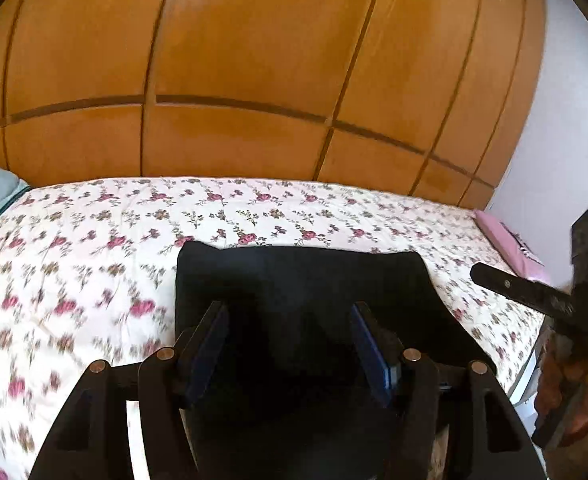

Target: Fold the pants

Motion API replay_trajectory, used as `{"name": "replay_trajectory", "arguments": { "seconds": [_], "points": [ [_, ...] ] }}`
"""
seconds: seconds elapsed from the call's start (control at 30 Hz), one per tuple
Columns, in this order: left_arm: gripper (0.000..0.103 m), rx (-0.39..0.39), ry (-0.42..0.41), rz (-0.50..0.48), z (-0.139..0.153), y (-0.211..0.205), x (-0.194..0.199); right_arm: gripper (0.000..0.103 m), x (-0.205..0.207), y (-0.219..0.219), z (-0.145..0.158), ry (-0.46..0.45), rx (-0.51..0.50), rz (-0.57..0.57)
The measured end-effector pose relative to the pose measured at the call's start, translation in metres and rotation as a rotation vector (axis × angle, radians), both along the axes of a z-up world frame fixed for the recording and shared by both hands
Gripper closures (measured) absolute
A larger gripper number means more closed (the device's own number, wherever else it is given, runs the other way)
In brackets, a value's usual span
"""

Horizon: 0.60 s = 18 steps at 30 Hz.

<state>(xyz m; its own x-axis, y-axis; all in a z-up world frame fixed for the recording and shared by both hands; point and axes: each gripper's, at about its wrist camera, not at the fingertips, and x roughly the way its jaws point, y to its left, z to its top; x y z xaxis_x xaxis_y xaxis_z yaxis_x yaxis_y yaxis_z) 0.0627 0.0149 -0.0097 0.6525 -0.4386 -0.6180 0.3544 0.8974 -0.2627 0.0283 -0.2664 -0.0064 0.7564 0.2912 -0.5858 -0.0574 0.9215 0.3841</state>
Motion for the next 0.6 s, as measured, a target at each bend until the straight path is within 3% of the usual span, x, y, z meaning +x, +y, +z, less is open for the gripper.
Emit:
{"name": "replay_trajectory", "arguments": {
  "seconds": [0.13, 0.3, 0.33, 0.53, 0.6],
  "points": [
    [0.040, 0.073, 0.091, -0.014, -0.011, -0.022, 0.041, 0.076, 0.043, 0.034, -0.004, 0.076, -0.164, 0.120],
    [0.041, 0.179, 0.110, 0.026, -0.040, -0.035, 0.068, 0.077, 0.079, 0.036, -0.038, 0.179, -0.206, 0.106],
    [0.041, 0.193, 0.112, 0.035, -0.047, -0.036, 0.074, 0.084, 0.085, 0.035, -0.047, 0.196, -0.227, 0.092],
    [0.038, 0.170, 0.154, 0.045, -0.074, -0.031, 0.096, 0.103, 0.092, 0.016, -0.077, 0.164, -0.147, 0.029],
    [0.038, 0.175, 0.156, 0.043, -0.077, -0.033, 0.102, 0.103, 0.092, 0.010, -0.083, 0.145, -0.122, 0.018]
  ]
}}
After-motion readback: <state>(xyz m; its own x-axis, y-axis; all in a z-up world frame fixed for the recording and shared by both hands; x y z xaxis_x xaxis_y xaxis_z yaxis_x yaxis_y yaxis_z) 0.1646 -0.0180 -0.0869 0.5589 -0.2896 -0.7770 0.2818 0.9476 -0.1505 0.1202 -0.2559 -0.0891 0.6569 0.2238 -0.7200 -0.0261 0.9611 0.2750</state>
